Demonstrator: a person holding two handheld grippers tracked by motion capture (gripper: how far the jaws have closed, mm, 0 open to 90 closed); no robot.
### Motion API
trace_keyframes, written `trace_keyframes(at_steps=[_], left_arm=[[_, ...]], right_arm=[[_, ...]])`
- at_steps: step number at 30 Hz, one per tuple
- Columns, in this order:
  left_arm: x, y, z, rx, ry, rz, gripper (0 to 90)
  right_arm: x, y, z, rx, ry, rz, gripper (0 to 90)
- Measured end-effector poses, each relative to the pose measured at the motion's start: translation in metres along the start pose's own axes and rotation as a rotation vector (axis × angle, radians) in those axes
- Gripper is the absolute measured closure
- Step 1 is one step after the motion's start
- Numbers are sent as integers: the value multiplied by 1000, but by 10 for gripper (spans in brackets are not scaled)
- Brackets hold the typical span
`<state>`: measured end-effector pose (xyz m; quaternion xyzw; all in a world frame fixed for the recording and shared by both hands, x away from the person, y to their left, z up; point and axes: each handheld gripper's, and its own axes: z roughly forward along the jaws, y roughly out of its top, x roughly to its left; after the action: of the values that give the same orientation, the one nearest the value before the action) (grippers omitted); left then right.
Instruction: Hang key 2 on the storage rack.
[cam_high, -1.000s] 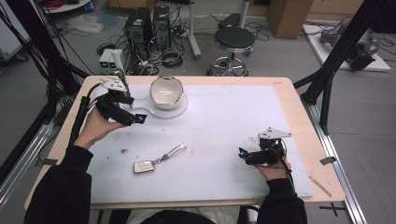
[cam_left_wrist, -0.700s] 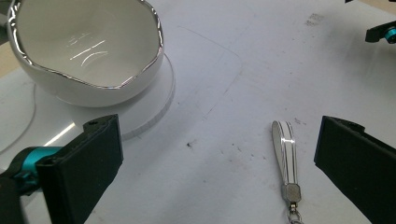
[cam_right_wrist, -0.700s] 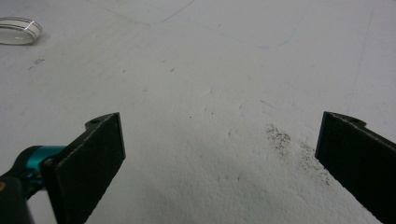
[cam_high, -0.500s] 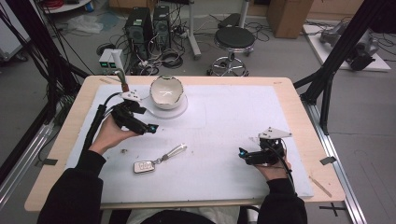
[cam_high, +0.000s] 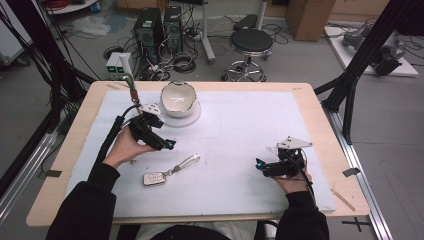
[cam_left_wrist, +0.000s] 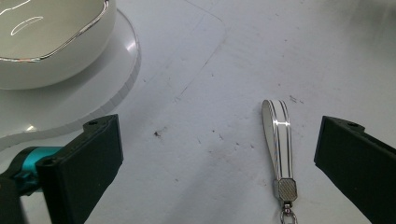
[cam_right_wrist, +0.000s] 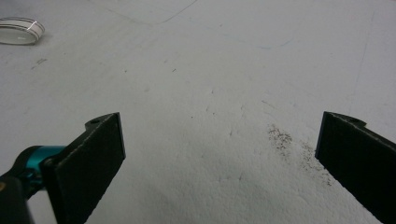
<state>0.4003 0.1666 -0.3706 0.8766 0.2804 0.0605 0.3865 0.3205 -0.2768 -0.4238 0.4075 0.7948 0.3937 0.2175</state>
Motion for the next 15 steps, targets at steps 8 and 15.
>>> trace_keyframes(at_steps=[8,15], left_arm=[[-5,0,12,30,-8,22,17],[-13,0,28,73,-13,56,17]], right_arm=[[1,0,1,4,0,-5,5],[1,0,0,1,0,-7,5]])
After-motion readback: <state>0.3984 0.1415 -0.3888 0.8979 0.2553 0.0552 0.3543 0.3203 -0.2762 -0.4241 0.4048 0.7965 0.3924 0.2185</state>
